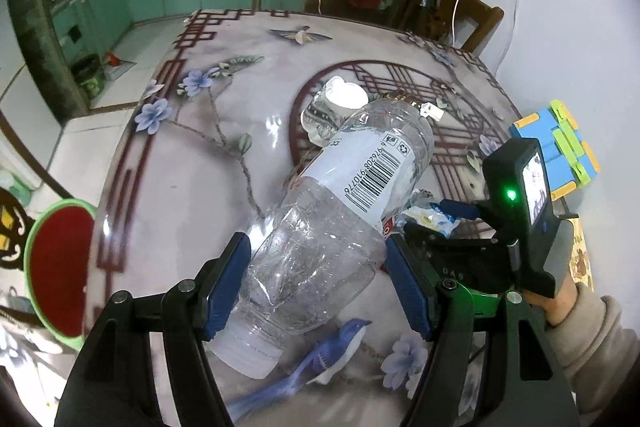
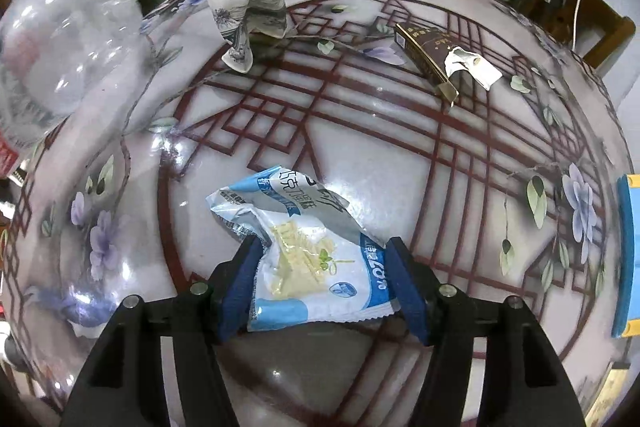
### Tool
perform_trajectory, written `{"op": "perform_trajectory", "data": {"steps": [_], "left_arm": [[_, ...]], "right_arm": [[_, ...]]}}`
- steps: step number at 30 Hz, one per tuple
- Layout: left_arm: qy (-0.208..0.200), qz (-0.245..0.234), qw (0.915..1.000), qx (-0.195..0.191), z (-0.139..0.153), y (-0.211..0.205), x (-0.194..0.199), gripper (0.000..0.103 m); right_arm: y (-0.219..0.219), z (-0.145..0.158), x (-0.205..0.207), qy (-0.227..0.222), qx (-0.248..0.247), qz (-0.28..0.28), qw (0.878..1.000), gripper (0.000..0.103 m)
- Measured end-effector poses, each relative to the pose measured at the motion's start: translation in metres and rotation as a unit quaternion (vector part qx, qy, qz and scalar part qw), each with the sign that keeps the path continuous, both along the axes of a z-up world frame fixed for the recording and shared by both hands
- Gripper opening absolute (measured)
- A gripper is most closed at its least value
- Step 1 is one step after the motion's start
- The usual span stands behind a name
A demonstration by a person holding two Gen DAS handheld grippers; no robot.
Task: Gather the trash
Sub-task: 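Grasp the clear water bottle with the left tool while the right tool grasps the blue-white snack packet, then carry the bottle and snack packet over the red bin with both tools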
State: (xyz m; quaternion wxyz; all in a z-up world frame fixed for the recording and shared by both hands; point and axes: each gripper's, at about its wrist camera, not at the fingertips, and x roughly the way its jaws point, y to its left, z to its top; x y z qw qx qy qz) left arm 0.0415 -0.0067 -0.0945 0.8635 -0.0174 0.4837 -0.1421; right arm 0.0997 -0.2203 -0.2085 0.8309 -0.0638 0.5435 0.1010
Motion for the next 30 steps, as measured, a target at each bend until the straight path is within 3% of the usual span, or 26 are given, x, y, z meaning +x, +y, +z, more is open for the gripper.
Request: {"op": "perform_trajectory", "data": {"steps": [3, 6, 9, 12, 16, 20, 25, 27, 28, 30], "left_arm": [[0.010, 0.001, 0.9999, 0.003, -0.007, 0.003, -0.004, 0.068], [0.034, 0.003, 0.9993, 0.018, -0.026, 0.005, -0.005, 0.068], [0.070, 0.006, 0.9973, 0.021, -0.048, 0.011, -0.008, 0.068], [0.084, 0.009, 0.9961, 0.026, -0.063, 0.015, -0.013, 0.069], [0.101, 0.008, 0.9945, 0.030, -0.073, 0.013, -0.012, 0.073], [0.096, 0.002, 0.9949, 0.030, -0.071, 0.007, -0.010, 0.076], [0.089, -0.005, 0.9954, 0.037, -0.071, 0.002, 0.000, 0.076], [0.102, -0.004, 0.9943, 0.029, -0.080, 0.002, 0.006, 0.075], [0.114, 0.000, 0.9930, 0.030, -0.086, 0.003, 0.009, 0.060], [0.120, 0.005, 0.9926, 0.019, -0.090, 0.004, 0.009, 0.056]], "right_arm": [[0.004, 0.001, -0.004, -0.004, 0.000, -0.001, 1.000, 0.052], [0.005, 0.001, -0.006, -0.003, 0.005, -0.002, 1.000, 0.052], [-0.001, 0.005, -0.006, 0.008, 0.026, -0.007, 1.000, 0.061], [-0.014, 0.013, -0.010, 0.003, 0.064, -0.028, 0.998, 0.063], [-0.017, 0.004, -0.010, 0.016, 0.044, -0.034, 0.998, 0.065], [-0.017, 0.005, -0.010, 0.015, 0.050, -0.037, 0.998, 0.065], [-0.010, 0.000, -0.007, 0.017, 0.017, -0.033, 0.999, 0.064], [-0.008, 0.000, -0.007, 0.013, 0.007, -0.033, 0.999, 0.057], [-0.009, 0.000, -0.007, 0.010, 0.007, -0.034, 0.999, 0.054], [-0.010, 0.002, -0.008, 0.004, 0.024, -0.034, 0.999, 0.031]]}}
